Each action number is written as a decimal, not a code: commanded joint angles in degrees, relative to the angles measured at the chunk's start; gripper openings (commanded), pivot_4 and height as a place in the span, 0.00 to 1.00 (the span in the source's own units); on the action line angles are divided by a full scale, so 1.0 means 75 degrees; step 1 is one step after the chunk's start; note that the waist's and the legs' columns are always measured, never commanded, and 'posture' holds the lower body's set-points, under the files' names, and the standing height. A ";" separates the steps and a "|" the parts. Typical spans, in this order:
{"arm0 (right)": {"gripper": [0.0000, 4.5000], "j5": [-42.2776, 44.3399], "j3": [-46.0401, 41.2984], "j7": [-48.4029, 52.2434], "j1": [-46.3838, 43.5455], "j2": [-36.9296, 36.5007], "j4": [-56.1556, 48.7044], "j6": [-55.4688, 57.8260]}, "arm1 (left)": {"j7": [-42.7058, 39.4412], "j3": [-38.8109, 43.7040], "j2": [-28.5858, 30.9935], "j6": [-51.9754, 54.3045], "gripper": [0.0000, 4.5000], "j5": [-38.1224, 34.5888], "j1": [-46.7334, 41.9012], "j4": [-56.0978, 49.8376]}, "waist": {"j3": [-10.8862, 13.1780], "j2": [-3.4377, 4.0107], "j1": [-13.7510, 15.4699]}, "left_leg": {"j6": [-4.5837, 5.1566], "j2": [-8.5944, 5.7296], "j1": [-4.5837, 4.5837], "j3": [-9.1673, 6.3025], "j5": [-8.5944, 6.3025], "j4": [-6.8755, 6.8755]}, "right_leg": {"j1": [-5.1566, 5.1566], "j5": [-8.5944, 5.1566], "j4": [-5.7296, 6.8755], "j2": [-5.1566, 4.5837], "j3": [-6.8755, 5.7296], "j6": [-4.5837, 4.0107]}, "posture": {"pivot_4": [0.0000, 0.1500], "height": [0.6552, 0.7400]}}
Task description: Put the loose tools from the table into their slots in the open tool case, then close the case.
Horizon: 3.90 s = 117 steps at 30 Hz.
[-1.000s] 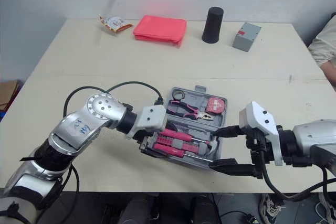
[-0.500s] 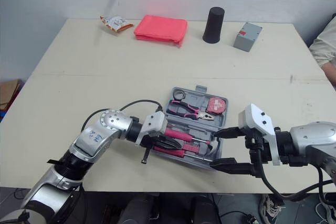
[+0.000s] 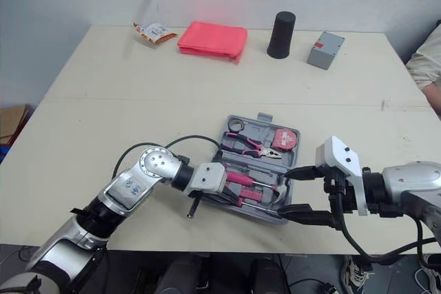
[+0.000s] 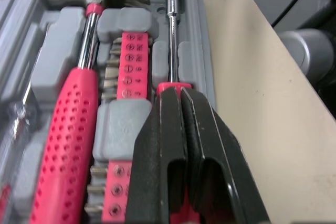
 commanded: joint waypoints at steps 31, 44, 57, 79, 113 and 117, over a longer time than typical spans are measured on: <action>0.02 -0.3842 0.1563 -0.1410 -0.0443 0.1881 0.2577 -0.2520 | 0.0795 0.2148 -0.0890 -0.1345 0.00 0.0157 -0.1403 0.4948 | 0.0009 0.0002 -0.0011 | 0.0009 -0.0027 -0.0050 0.0008 0.0017 -0.0001 | -0.0059 0.0009 0.0048 0.0018 -0.0068 0.0019 | 1.00 0.95; 0.02 -0.4005 0.2007 -0.1958 -0.0662 0.2699 0.1961 -0.2108 | 0.0210 0.2128 -0.0861 -0.0899 0.00 0.0065 -0.0722 0.3978 | 0.0009 0.0002 -0.0070 | 0.0004 -0.0018 -0.0039 0.0014 0.0020 -0.0007 | -0.0058 0.0009 0.0051 0.0017 -0.0075 0.0019 | 1.00 0.95; 0.02 -0.3985 0.1959 -0.1529 -0.0887 0.2691 0.2283 -0.2128 | 0.0598 0.2131 -0.0611 0.0460 0.00 -0.0003 0.0365 0.1932 | 0.0009 0.0002 -0.0049 | 0.0004 -0.0019 -0.0039 0.0012 0.0020 -0.0006 | -0.0056 0.0009 0.0050 0.0015 -0.0026 0.0019 | 1.00 0.95; 0.34 -0.3181 0.0902 -0.0491 -0.1571 0.1776 0.3417 -0.1380 | 0.1507 0.3906 0.0328 0.3786 0.30 -0.1465 0.1051 -0.0280 | 0.0010 0.0004 -0.0072 | -0.0001 -0.0005 -0.0038 0.0015 0.0023 -0.0009 | -0.0060 0.0009 0.0050 0.0005 -0.0007 0.0018 | 1.00 0.95; 0.25 -0.2220 0.1061 -0.3766 -0.3974 0.3360 0.3684 0.3591 | 0.4068 0.3983 -0.1100 0.7132 0.17 -0.2496 -0.0896 0.0604 | 0.0011 0.0005 -0.0047 | -0.0014 -0.0022 -0.0054 0.0025 0.0032 -0.0029 | -0.0089 0.0010 0.0052 0.0028 0.0009 0.0017 | 1.00 0.95; 0.01 -0.2274 0.1127 -0.3774 -0.3981 0.3395 0.3693 0.3532 | 0.4142 0.3956 -0.1125 0.7164 0.00 -0.2540 -0.0884 0.0587 | 0.0011 0.0005 -0.0051 | -0.0014 -0.0022 -0.0040 0.0026 0.0032 -0.0027 | -0.0076 0.0010 0.0052 0.0028 0.0010 0.0017 | 1.00 0.95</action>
